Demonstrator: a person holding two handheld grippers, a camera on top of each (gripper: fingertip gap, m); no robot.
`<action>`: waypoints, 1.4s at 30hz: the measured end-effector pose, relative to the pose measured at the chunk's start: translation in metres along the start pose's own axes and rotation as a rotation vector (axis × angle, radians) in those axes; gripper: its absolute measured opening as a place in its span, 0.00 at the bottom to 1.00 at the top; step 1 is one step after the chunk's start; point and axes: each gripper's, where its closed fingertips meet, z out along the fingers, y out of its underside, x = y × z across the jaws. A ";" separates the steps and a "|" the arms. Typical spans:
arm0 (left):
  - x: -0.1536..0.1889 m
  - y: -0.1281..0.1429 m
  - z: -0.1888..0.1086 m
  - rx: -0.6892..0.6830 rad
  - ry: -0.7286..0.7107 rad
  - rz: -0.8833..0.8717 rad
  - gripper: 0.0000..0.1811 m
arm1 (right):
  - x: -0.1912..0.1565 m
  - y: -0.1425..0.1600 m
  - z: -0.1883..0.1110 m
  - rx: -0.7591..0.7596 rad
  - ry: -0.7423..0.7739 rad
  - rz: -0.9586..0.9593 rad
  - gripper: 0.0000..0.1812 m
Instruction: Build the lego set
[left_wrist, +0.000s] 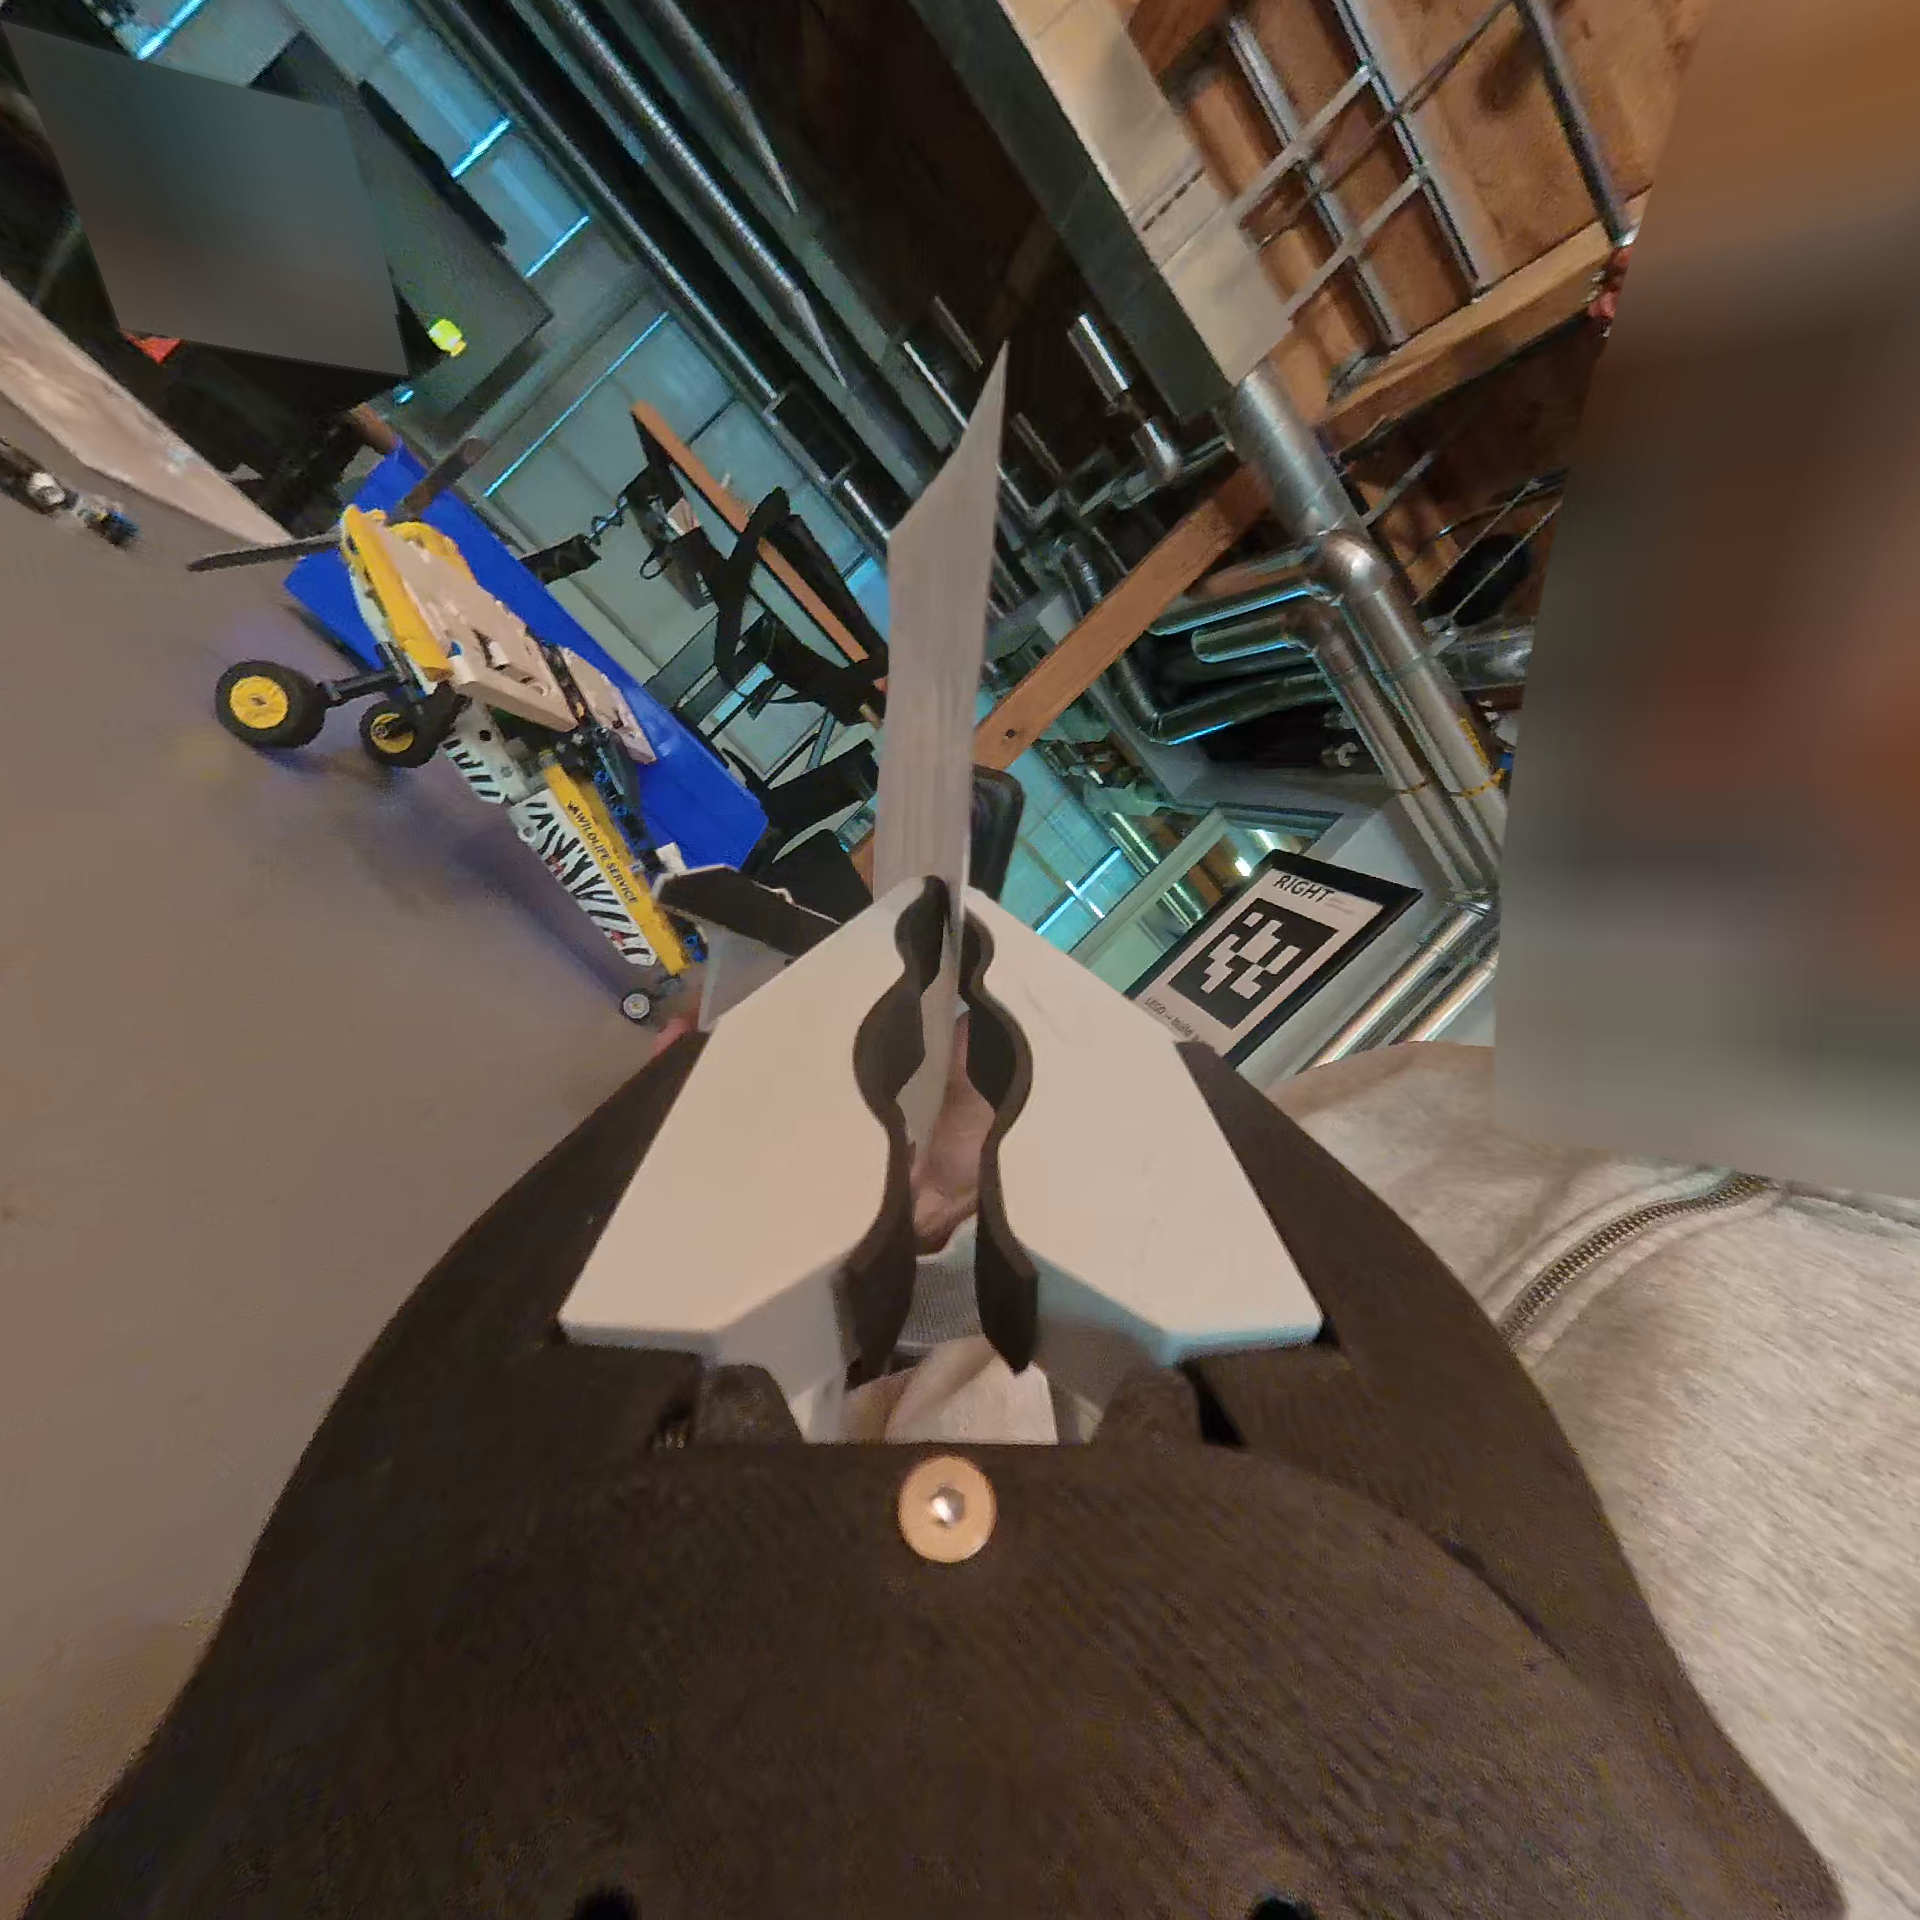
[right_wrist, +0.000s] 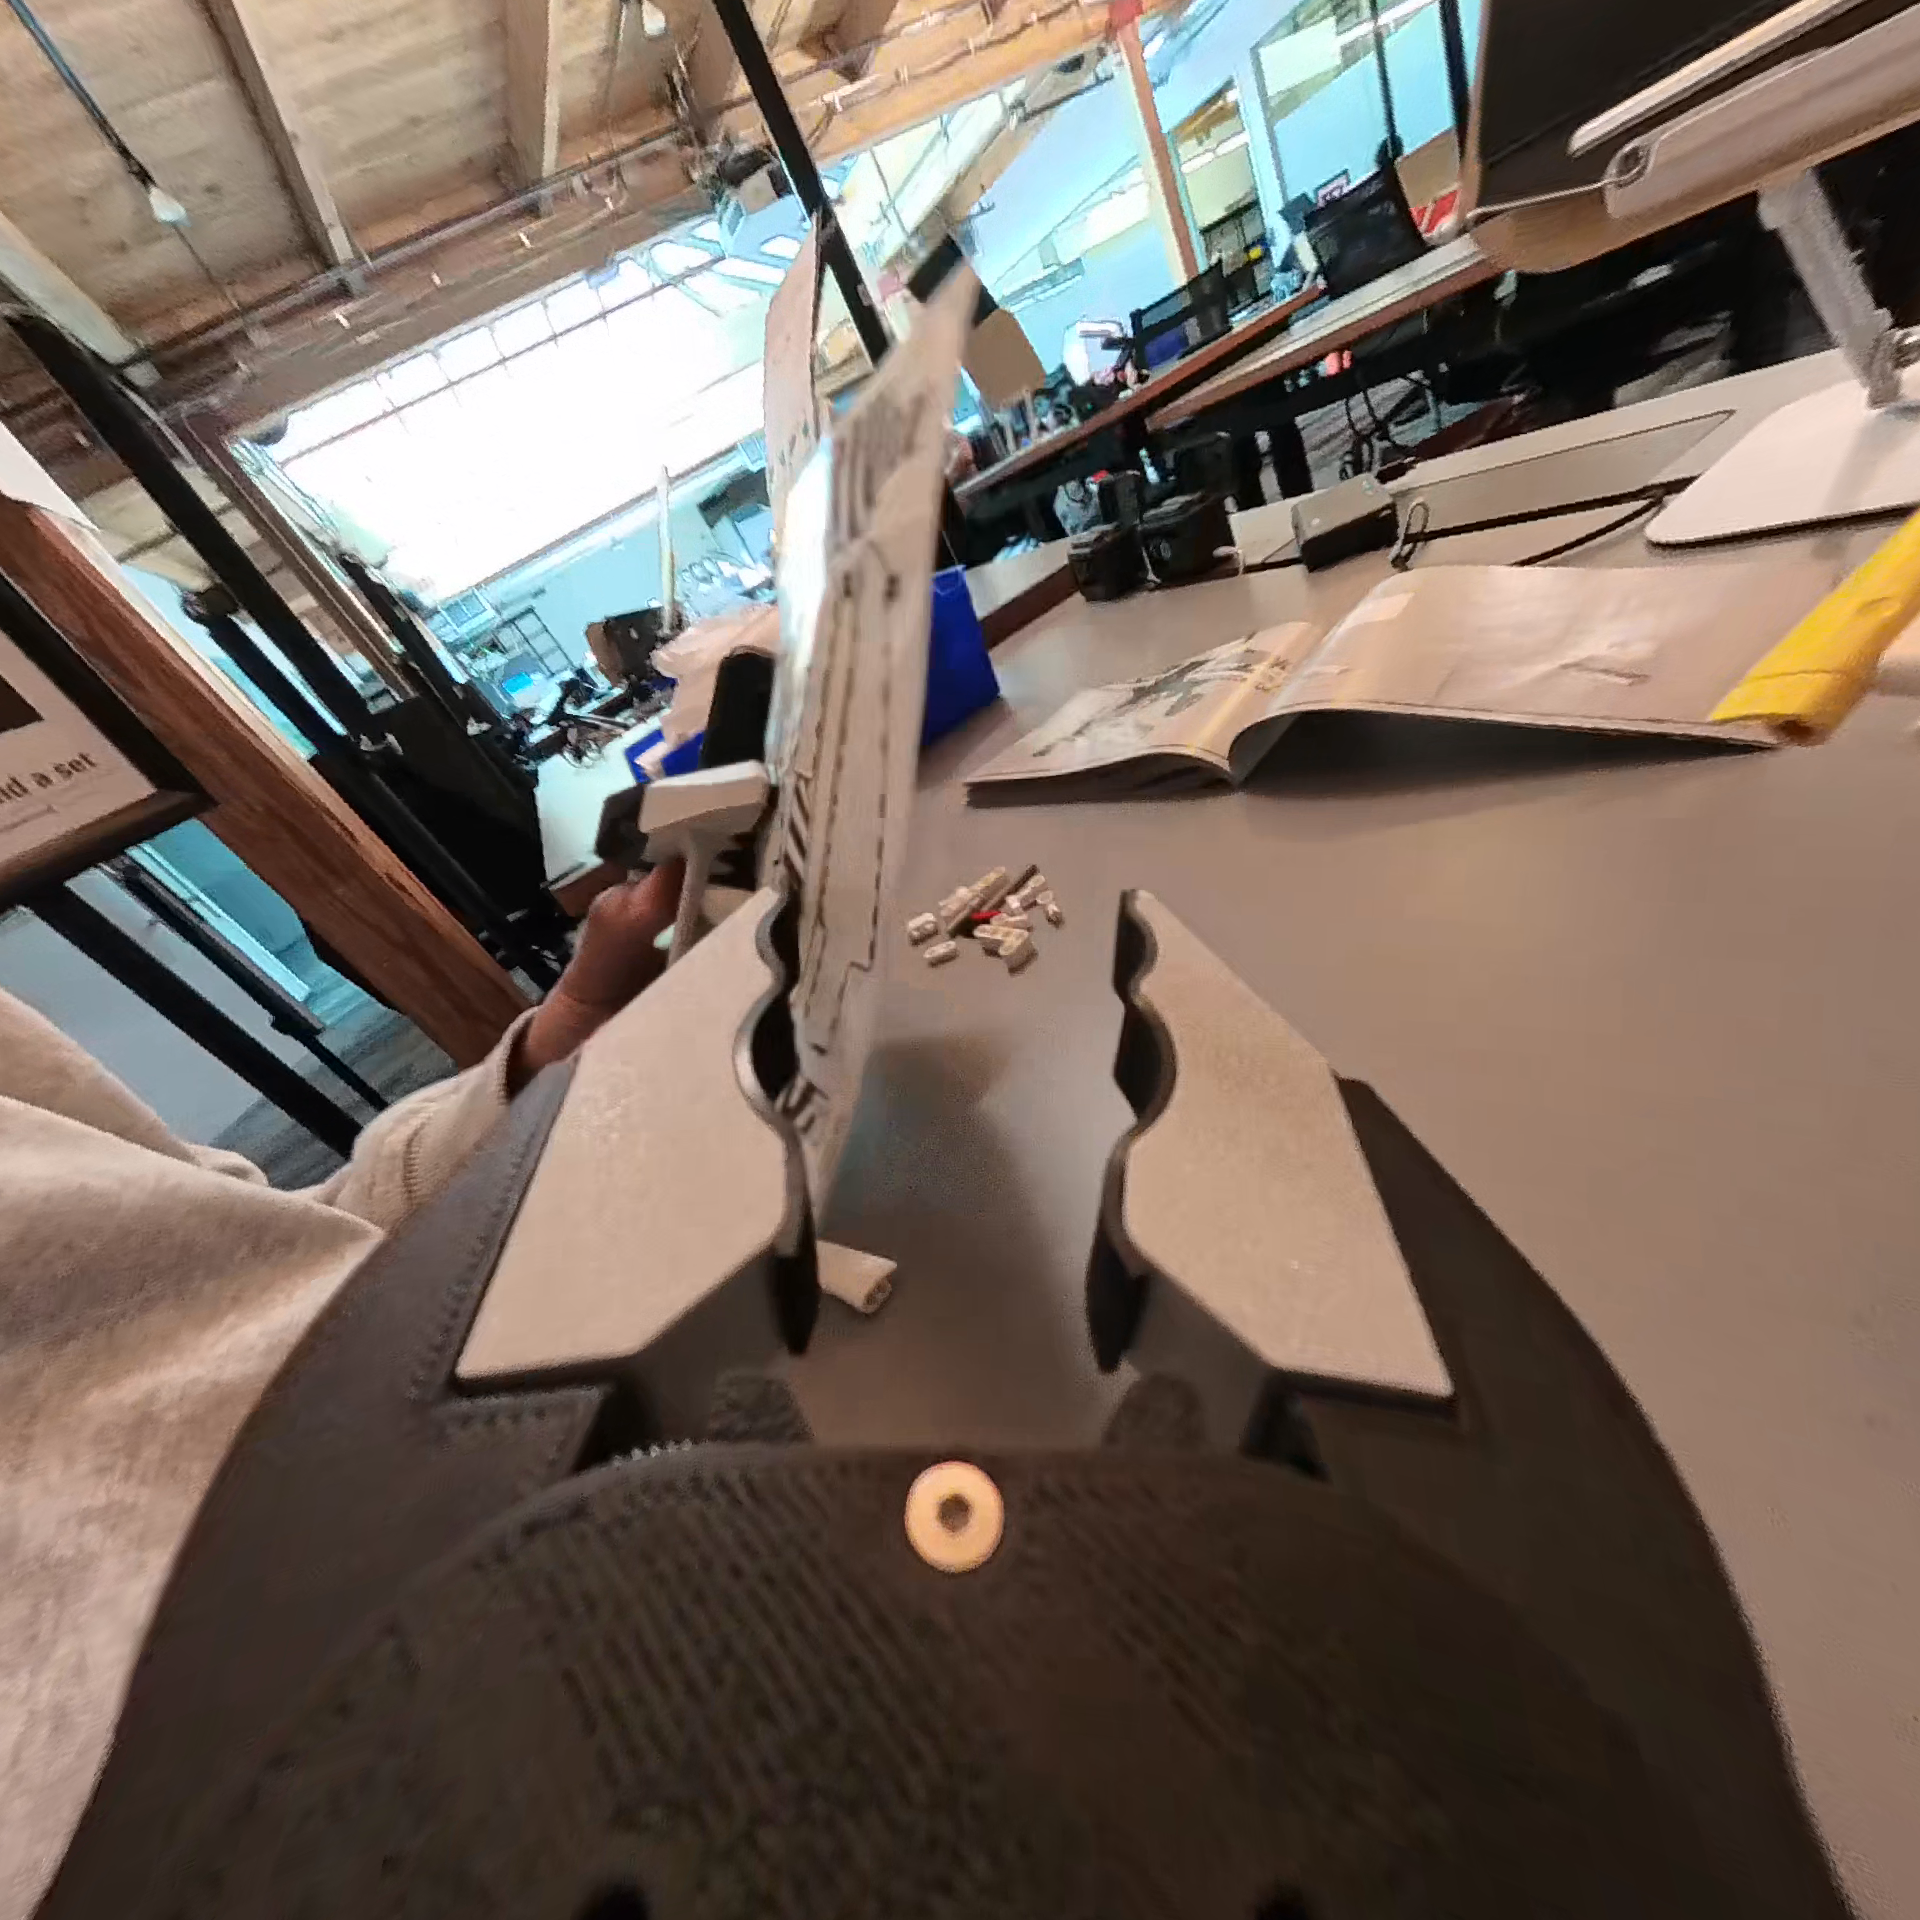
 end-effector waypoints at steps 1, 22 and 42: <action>0.002 0.000 0.000 0.002 0.010 -0.001 0.00 | -0.003 0.000 0.000 -0.002 -0.022 0.018 0.33; -0.007 0.025 -0.014 -0.614 -0.410 0.535 0.42 | -0.037 0.030 -0.030 -0.647 -0.310 -0.147 0.00; -0.003 0.078 0.005 -0.801 -0.142 0.205 0.00 | -0.033 0.038 -0.032 -0.989 -0.542 -0.400 0.04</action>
